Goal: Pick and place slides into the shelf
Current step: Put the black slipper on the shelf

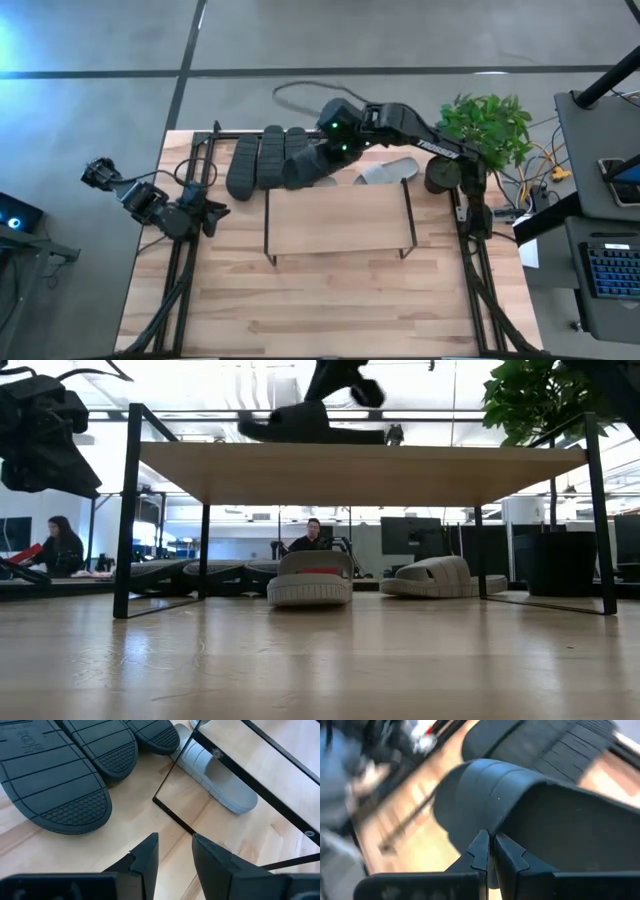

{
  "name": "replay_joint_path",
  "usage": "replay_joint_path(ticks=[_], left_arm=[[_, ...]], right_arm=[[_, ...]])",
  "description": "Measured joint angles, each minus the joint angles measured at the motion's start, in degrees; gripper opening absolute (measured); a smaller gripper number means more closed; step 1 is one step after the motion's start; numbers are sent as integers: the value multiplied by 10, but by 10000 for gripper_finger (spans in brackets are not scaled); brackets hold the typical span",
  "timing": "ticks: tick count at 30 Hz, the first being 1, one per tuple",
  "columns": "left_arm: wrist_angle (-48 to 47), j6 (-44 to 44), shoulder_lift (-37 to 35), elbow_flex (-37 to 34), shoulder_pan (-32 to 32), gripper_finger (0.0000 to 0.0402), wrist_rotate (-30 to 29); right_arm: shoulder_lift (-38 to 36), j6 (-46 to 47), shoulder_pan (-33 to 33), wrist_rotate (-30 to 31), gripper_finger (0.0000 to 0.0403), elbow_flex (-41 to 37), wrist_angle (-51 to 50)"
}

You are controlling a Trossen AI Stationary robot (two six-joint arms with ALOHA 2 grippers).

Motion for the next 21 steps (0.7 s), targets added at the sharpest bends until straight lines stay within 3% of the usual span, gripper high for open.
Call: replay_joint_path(ticks=[2, 5, 11, 17, 21], left_arm=[[1, 2, -5, 0, 0, 105, 0], [2, 2, -12, 0, 0, 105, 0], [2, 3, -21, 0, 0, 105, 1], [2, 3, -24, 0, 0, 105, 1], [1, 3, -24, 0, 0, 105, 1]], right_arm=[[-10, 110, -1, 44, 9, 0, -3], [-27, 195, 2, 86, 9, 0, 21], [-53, 251, 37, 101, 8, 1, 96], [-47, 321, 86, 117, 8, 0, 28], [-41, 419, 146, 176, 8, -1, -1]])
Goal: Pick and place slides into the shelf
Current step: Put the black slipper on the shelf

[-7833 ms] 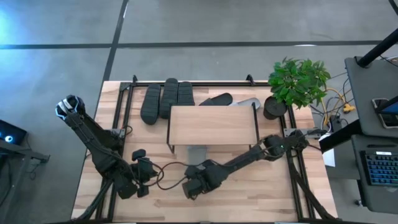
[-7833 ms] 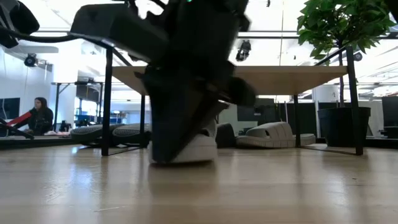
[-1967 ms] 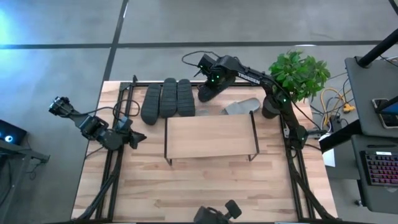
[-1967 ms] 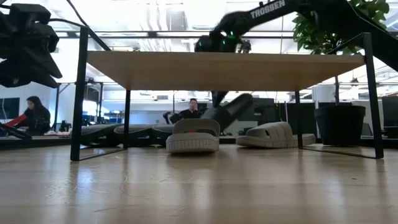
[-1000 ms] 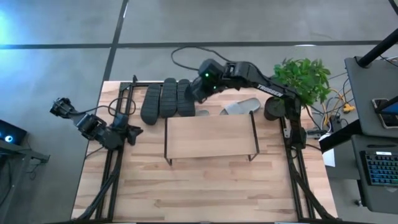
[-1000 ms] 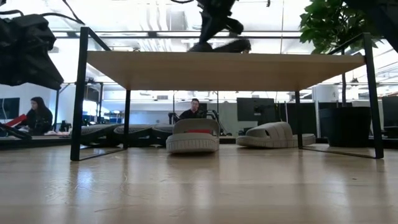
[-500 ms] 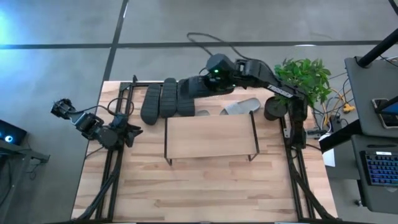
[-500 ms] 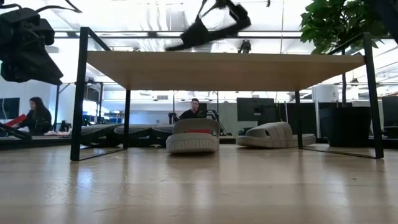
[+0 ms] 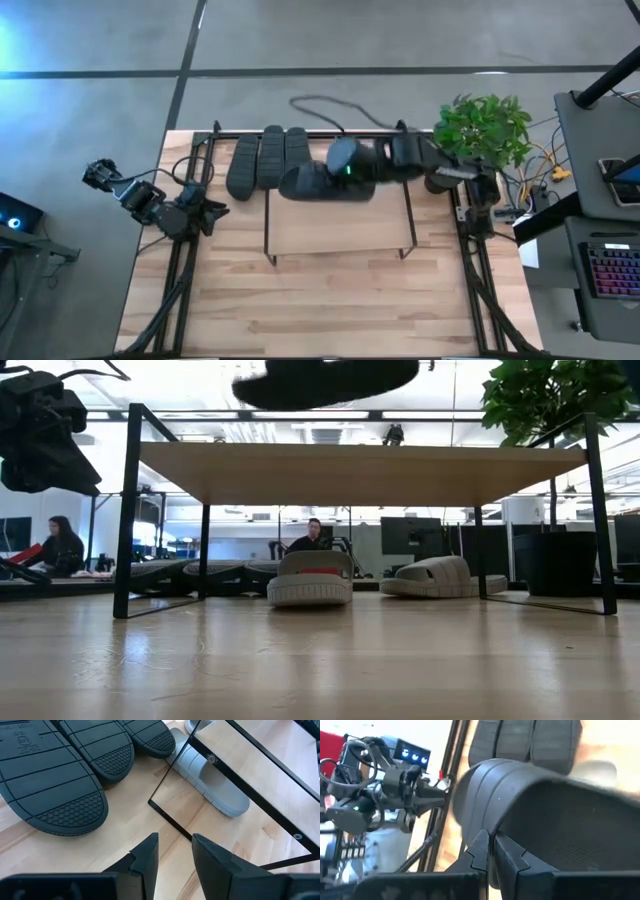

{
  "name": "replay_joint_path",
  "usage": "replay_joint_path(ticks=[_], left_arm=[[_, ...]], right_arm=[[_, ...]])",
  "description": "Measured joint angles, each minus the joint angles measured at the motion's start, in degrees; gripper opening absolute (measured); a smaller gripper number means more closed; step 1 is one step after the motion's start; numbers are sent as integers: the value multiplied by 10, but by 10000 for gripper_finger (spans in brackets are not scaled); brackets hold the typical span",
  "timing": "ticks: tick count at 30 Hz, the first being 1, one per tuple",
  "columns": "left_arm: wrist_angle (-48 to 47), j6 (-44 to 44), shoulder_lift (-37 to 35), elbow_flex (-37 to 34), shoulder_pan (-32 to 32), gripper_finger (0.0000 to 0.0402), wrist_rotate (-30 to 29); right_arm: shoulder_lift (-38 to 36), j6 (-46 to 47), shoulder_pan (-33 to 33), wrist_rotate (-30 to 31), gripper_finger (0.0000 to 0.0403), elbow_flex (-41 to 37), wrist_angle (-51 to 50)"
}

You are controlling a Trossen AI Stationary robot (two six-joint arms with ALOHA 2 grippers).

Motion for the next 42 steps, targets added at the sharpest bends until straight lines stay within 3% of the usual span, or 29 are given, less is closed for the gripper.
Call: replay_joint_path(ticks=[5, 11, 13, 20, 26, 34, 42], left_arm=[[0, 0, 0, 0, 0, 105, 0], [1, 0, 0, 0, 0, 105, 1], [1, 0, 0, 0, 0, 105, 3], [2, 1, 0, 0, 0, 105, 9], [13, 29, 0, 0, 0, 105, 40], [15, 30, 0, 0, 0, 105, 47], [15, 30, 0, 0, 0, 105, 48]], right_arm=[[0, 135, 72, 162, 12, 0, -47], [0, 303, 136, 260, 12, -15, -160], [0, 371, 155, 263, 12, -29, -207], [-4, 518, 187, 310, 13, -113, -204], [-2, 533, 175, 336, 13, -175, -161], [-4, 521, 169, 294, 18, -238, -146], [-6, 491, 169, 262, 112, -248, -127]])
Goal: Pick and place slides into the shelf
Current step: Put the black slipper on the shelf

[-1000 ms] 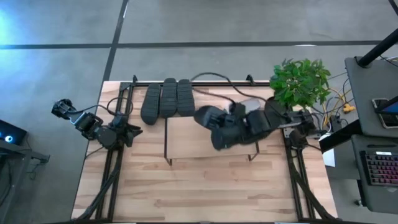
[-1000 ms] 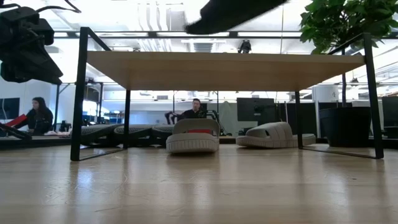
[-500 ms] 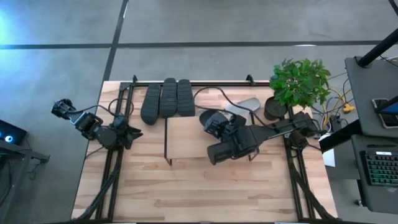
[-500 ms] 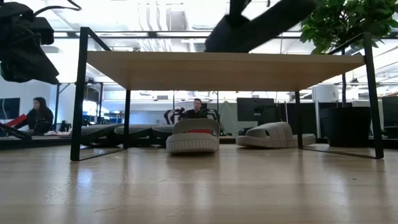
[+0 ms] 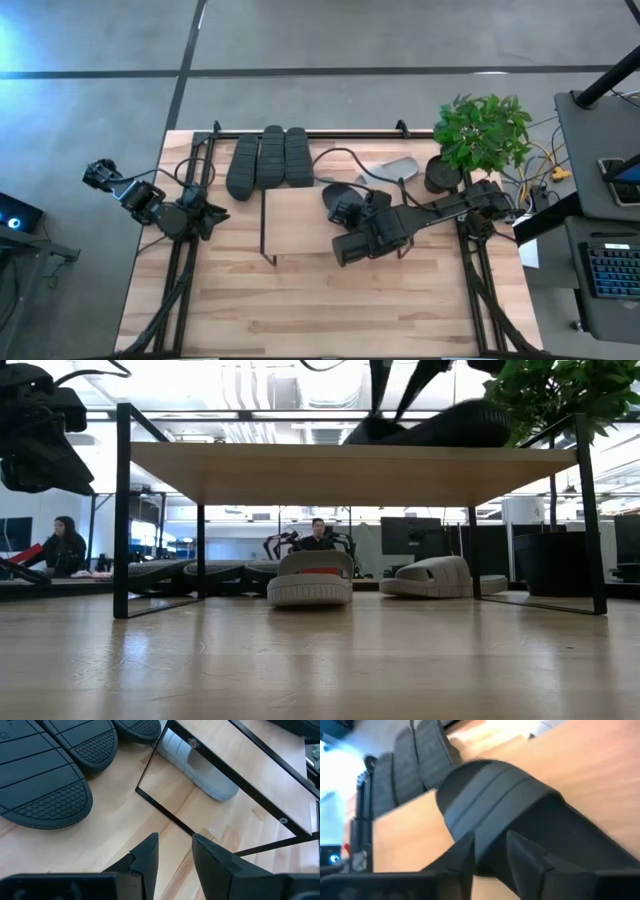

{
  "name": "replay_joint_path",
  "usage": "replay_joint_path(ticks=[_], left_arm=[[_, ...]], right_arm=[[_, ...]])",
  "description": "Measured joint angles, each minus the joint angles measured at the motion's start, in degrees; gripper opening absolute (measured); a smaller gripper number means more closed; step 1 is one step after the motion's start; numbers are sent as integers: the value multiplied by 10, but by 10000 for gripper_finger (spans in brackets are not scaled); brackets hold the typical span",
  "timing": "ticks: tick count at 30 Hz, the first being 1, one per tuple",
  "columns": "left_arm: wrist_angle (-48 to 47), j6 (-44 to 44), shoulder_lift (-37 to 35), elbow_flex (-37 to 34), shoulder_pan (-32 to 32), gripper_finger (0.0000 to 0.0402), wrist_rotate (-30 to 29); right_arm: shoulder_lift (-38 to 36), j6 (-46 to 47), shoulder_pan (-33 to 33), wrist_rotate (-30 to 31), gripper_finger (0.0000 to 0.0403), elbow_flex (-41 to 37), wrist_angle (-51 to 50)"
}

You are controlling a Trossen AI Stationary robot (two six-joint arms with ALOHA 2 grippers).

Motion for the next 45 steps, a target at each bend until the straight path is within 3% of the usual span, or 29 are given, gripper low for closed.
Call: replay_joint_path(ticks=[5, 11, 16, 22, 26, 31, 38, 45], left_arm=[[0, 0, 0, 0, 0, 105, 0], [0, 0, 0, 0, 0, 105, 0], [0, 0, 0, 0, 0, 105, 0], [0, 0, -1, 0, 0, 105, -2], [-1, 0, -2, 0, 0, 105, -3], [0, 0, -3, 0, 0, 105, -4], [1, -1, -2, 0, 0, 105, -8], [1, -2, -3, -2, 0, 105, -18]], right_arm=[[-1, -77, 0, -54, 163, 27, -17], [-4, -263, 2, -111, 177, 101, -42], [5, -470, -22, -237, 132, 135, -18], [37, -631, -68, -313, 26, 137, 64], [58, -690, -95, -351, 14, 137, 112], [66, -789, -109, -359, 12, 135, 106], [75, -1035, -111, -359, 12, 134, 63], [80, -1174, -127, -354, 12, 133, 45]])
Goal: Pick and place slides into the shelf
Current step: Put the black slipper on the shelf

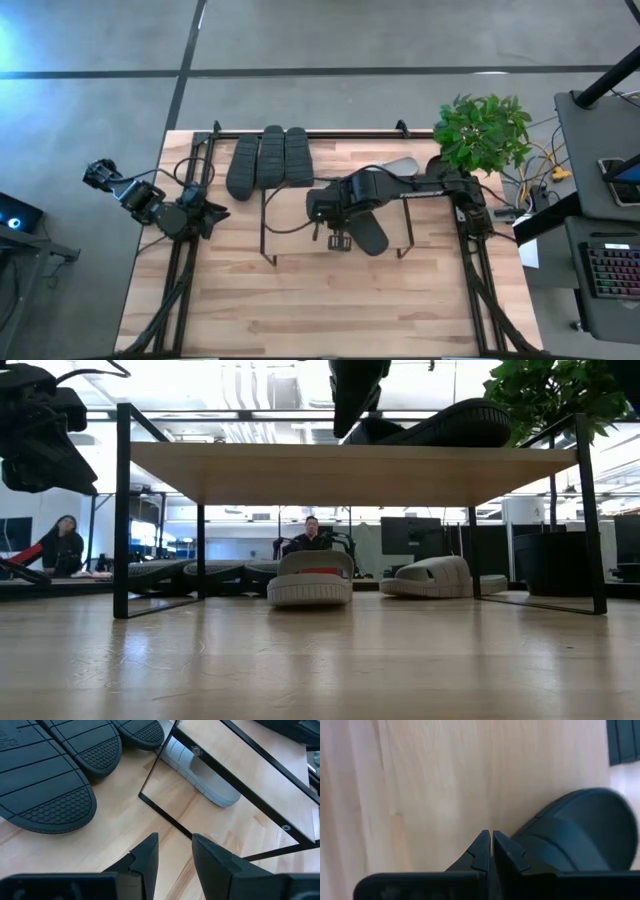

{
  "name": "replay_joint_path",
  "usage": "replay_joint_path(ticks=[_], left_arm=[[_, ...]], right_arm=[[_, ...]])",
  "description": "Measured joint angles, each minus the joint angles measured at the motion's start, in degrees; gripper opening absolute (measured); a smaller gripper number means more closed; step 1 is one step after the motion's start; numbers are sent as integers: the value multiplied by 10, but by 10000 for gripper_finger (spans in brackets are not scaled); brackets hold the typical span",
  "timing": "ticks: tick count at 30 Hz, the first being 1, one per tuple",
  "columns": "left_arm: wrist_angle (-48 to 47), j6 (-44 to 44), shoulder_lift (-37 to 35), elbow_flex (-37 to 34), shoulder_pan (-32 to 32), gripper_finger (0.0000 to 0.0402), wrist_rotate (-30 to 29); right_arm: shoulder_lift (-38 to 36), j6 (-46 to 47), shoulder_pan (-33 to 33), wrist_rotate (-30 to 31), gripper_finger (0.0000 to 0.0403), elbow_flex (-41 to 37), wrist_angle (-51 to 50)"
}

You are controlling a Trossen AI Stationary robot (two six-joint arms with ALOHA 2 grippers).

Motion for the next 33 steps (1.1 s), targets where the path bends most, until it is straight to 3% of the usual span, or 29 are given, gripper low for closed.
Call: replay_joint_path(ticks=[16, 33], left_arm=[[0, -1, 1, 0, 0, 105, -9], [0, -1, 1, 0, 0, 105, -13]], right_arm=[[0, -52, -28, -5, 12, -3, -39], [-1, 87, -49, 74, 12, -5, -125]])
